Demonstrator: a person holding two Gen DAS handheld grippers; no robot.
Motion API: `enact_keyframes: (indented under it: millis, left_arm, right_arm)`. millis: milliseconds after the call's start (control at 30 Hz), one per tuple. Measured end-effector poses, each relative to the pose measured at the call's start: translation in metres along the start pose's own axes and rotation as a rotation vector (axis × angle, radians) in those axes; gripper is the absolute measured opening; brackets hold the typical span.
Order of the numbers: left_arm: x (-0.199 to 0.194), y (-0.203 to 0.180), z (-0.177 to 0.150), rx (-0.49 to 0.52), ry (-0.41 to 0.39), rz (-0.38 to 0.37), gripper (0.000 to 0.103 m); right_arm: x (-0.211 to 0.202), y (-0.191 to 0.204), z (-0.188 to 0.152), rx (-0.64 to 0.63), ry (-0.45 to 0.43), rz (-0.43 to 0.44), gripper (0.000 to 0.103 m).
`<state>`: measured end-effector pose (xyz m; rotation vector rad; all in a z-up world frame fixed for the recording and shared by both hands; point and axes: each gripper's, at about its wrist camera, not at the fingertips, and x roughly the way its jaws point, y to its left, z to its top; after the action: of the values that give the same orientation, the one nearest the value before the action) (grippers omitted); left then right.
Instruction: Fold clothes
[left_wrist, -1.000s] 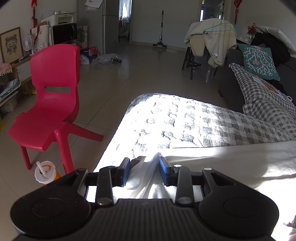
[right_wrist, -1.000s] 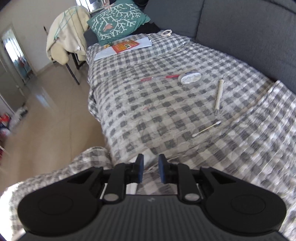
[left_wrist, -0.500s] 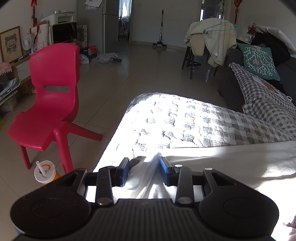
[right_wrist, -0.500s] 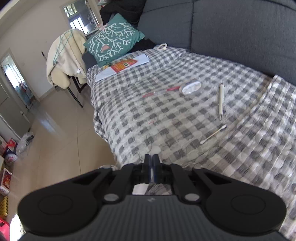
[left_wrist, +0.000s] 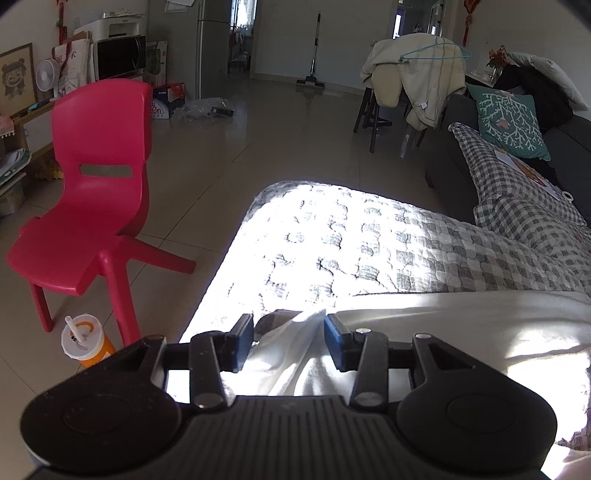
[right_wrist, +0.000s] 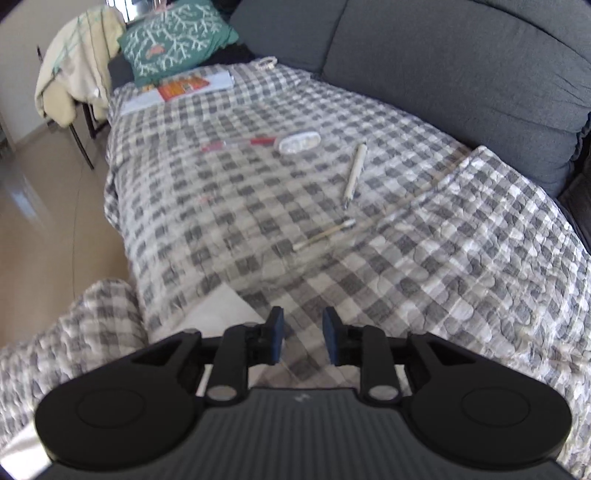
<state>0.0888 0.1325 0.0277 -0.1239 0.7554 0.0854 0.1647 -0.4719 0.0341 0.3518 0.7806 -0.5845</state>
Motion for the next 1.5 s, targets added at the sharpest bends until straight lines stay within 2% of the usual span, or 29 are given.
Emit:
enact_keyframes:
  millis: [67,133,333,433,567,667,767,833,867,1000,1133,1200,1233,1267,1367,1500]
  left_arm:
    - [0.001,-0.001,0.000,0.016,0.006,-0.003,0.044]
    - [0.002,-0.001,0.000,0.025,0.008,-0.006,0.044]
    - [0.001,0.010,0.005,0.033,0.008,-0.049,0.044]
    - [0.002,0.023,0.010,0.002,0.020,-0.080,0.044]
    - [0.008,0.037,0.011,-0.049,0.034,-0.157,0.044]
    - [0.017,0.039,0.012,-0.010,0.054,-0.192,0.044]
    - [0.013,0.052,0.018,-0.028,0.080,-0.218,0.045]
    - [0.010,0.070,0.020,-0.082,0.130,-0.312,0.052]
    - [0.009,0.077,0.019,-0.106,0.156,-0.346,0.053]
    - [0.008,0.093,0.012,-0.133,0.193,-0.300,0.053]
    - [0.015,0.108,0.006,-0.217,0.232,-0.326,0.053]
    - [0.017,0.109,0.005,-0.236,0.243,-0.338,0.048]
    - [0.017,0.108,0.005,-0.230,0.240,-0.327,0.031]
    - [0.016,0.108,0.005,-0.220,0.234,-0.308,0.023]
    - [0.008,0.108,0.007,-0.243,0.184,-0.306,0.014]
    - [-0.005,0.103,0.013,-0.228,0.036,-0.273,0.014]
  right_arm:
    - [0.002,0.010,0.007,-0.027,-0.012,0.062,0.034]
    - [0.011,0.024,0.008,-0.073,-0.006,0.099,0.034]
    - [0.048,0.048,-0.006,-0.154,0.005,0.060,0.030]
    - [0.048,0.047,-0.014,-0.188,-0.050,0.101,0.002]
    - [0.039,0.034,-0.016,-0.148,-0.151,0.162,0.001]
    - [0.032,0.024,-0.012,-0.125,-0.224,0.192,0.001]
    - [0.032,0.022,-0.006,-0.127,-0.228,0.198,0.001]
    - [0.033,0.024,-0.006,-0.149,-0.224,0.199,0.001]
    - [0.033,0.025,-0.006,-0.158,-0.222,0.201,0.001]
    - [0.037,0.022,-0.007,-0.156,-0.212,0.204,0.001]
    - [0.037,0.017,-0.010,-0.147,-0.201,0.205,0.002]
    - [0.036,0.015,-0.010,-0.147,-0.198,0.206,0.002]
    - [0.036,0.014,-0.011,-0.147,-0.198,0.207,0.002]
    - [0.036,0.014,-0.011,-0.149,-0.198,0.207,0.002]
    - [0.035,0.015,-0.012,-0.161,-0.221,0.205,0.002]
    - [0.028,0.019,-0.010,-0.174,-0.300,0.209,0.001]
